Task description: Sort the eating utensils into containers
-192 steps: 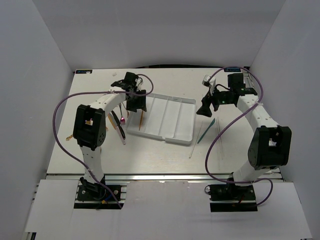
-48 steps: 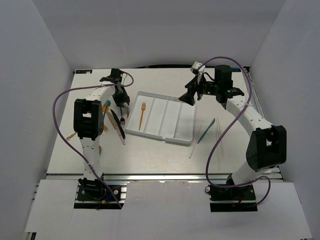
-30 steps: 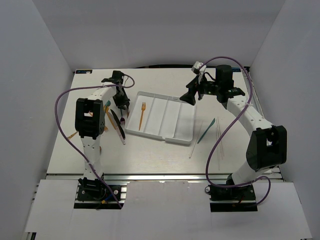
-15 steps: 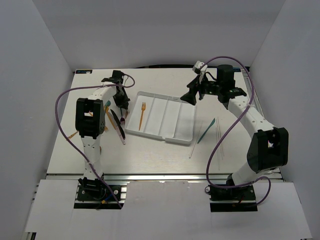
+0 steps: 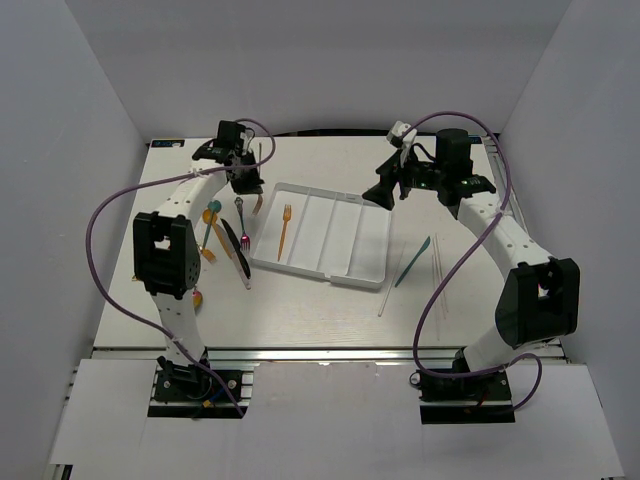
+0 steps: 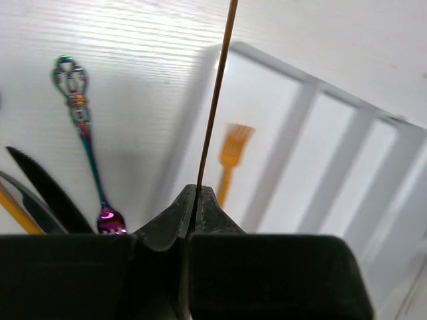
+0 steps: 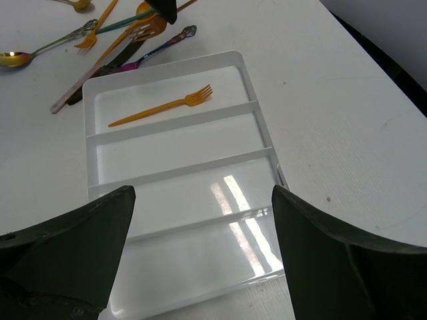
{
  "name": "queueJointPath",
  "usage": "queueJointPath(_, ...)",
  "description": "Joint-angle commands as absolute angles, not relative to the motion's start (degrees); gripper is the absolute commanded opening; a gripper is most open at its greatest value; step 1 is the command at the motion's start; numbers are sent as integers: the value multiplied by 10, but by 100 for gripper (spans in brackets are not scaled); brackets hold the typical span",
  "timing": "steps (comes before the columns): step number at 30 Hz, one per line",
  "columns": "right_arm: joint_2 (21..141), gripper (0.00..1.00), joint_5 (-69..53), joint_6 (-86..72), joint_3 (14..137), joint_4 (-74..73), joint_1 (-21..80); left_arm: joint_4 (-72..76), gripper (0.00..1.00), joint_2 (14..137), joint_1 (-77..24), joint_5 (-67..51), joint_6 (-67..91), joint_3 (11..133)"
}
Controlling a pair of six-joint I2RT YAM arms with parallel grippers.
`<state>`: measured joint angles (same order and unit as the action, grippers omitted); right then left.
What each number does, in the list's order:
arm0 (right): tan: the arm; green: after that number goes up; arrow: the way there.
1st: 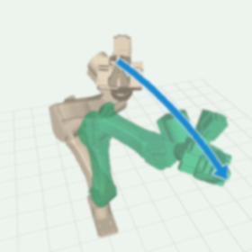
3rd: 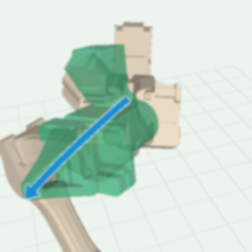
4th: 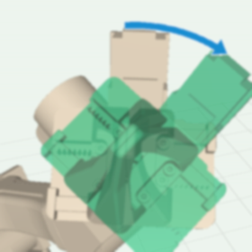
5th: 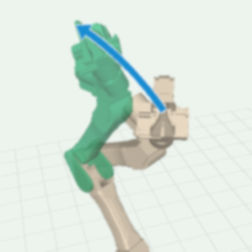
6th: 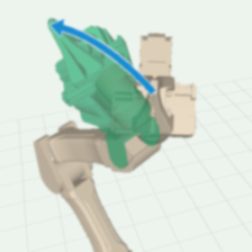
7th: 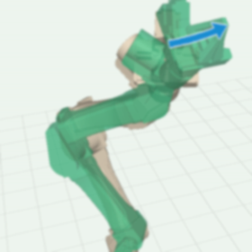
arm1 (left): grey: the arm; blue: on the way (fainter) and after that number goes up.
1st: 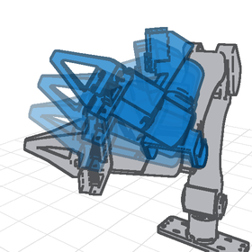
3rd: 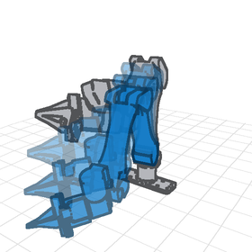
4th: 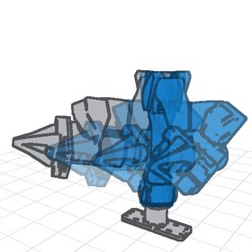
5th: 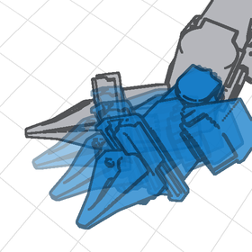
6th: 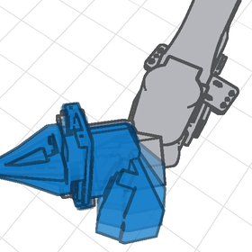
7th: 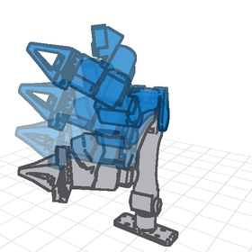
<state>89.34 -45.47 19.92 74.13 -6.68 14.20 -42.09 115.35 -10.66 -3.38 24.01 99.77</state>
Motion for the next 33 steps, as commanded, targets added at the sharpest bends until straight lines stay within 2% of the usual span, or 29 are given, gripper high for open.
queueJointPath(1,869,89,-456,209,746,-73,138,-378,0,1090,-129,-91,214,973)
queueJointPath(4,867,89,-454,211,741,-75,138,-368,0,1085,-145,-127,207,956)
queueJointPath(6,866,89,-453,213,739,-76,137,-367,6,1091,-156,-148,209,944)
queueJointPath(9,861,89,-450,219,734,-78,137,-357,12,1094,-169,-147,213,913)
queueJointPath(15,849,89,-445,226,720,-83,132,-354,16,1086,-181,-131,215,871)
queueJointPath(19,846,89,-444,228,713,-83,130,-355,28,1072,-186,-126,216,853)
queueJointPath(22,845,89,-443,229,710,-85,129,-355,49,1057,-186,-120,217,842)
queueJointPath(24,843,89,-443,229,709,-84,129,-355,53,1050,-186,-115,218,839)
queueJointPath(29,841,89,-444,234,706,-86,129,-363,55,1029,-174,-73,212,840)
queueJointPath(33,838,89,-445,236,697,-86,129,-372,47,1024,-133,-70,214,838)
